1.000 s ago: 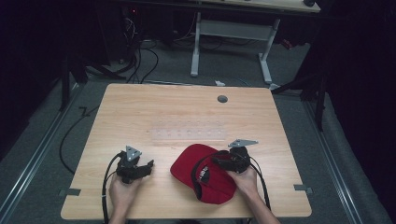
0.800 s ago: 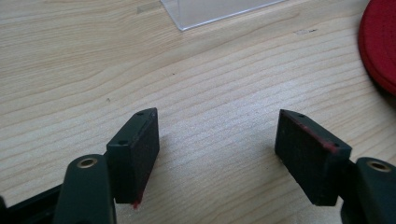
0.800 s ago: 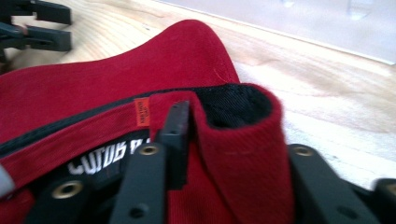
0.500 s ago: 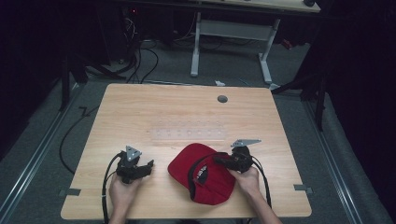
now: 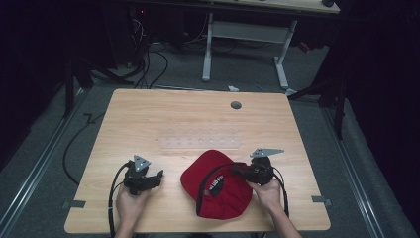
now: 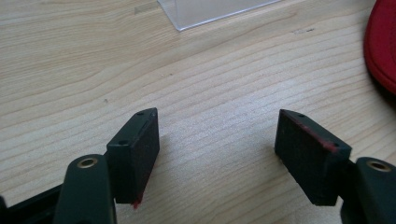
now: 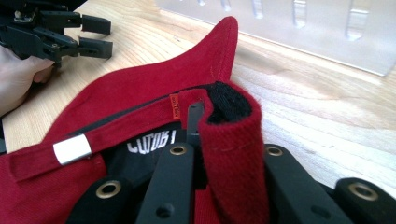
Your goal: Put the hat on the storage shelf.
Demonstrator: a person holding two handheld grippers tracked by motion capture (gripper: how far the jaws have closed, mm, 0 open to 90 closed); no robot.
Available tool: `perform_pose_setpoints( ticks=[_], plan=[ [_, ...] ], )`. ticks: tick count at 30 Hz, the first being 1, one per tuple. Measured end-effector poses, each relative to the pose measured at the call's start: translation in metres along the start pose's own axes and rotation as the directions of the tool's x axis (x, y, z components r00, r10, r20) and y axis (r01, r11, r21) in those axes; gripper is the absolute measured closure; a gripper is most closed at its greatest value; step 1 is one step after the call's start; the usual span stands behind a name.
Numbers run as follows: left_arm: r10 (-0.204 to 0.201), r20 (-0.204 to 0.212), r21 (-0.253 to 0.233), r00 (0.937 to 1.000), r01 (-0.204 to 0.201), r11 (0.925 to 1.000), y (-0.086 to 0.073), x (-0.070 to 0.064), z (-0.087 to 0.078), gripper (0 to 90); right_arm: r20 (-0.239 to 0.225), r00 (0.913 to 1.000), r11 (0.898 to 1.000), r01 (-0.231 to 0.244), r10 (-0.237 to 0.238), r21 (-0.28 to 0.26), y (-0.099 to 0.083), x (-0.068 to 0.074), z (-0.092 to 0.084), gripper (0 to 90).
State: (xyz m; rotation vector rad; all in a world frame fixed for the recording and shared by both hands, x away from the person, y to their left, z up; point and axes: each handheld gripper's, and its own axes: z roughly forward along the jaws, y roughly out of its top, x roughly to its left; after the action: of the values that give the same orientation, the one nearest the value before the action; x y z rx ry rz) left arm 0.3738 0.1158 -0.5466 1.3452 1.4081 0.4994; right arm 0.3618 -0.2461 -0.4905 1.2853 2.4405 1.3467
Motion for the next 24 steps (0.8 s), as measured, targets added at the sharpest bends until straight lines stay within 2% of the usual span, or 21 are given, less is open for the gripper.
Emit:
perform_pose_setpoints(
  ticks=[7, 11, 18, 24],
  plan=[
    [0.001, 0.000, 0.001, 1.0000, -0.001, 1.0000, 0.000, 0.000, 0.000, 31.0, 0.045, 0.9989, 1.000, 0.015, -0.015, -0.018, 0.008, 0.003, -0.015, 82.2],
    [0.001, -0.001, 0.001, 1.0000, -0.001, 1.0000, 0.000, 0.000, 0.000, 31.0, 0.057, 0.9984, 1.000, 0.003, -0.002, -0.025, 0.009, 0.004, -0.021, 82.3],
    [0.001, -0.004, -0.001, 1.0000, -0.001, 1.0000, 0.000, 0.000, 0.000, 30.7, 0.070, 0.9975, 0.999, 0.014, -0.011, -0.035, 0.014, 0.008, -0.028, 82.2],
    [0.000, 0.002, 0.002, 1.0000, 0.000, 1.0000, 0.000, -0.001, 0.001, 29.1, 0.076, 0.9971, 0.998, 0.016, -0.011, -0.064, 0.020, 0.011, -0.034, 82.2]
  ],
)
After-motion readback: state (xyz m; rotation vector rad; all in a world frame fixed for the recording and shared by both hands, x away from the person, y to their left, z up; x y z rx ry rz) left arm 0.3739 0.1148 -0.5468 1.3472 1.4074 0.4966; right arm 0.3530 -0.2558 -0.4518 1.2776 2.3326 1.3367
